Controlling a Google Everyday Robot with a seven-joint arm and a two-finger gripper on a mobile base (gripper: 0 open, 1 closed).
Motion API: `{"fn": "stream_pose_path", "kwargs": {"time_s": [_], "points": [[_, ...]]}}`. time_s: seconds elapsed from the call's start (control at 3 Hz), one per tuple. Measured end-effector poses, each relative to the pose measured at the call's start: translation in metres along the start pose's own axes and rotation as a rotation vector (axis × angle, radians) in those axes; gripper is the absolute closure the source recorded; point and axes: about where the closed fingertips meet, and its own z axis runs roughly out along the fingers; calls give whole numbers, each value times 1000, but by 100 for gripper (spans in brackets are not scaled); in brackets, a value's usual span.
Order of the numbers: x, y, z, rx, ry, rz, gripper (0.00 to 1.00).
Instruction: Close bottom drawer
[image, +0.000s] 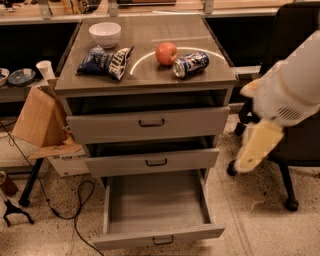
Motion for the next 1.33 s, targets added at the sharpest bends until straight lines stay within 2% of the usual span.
{"fn": "stream_pose_path", "kwargs": {"time_s": [0.33, 0.67, 1.0, 1.33], "points": [[-19, 20, 103, -107, -88, -19, 0], [-30, 49, 209, -211, -147, 17, 0], [-32, 79, 309, -284, -165, 77, 0], [-19, 97, 387, -307, -178, 160, 0]]}}
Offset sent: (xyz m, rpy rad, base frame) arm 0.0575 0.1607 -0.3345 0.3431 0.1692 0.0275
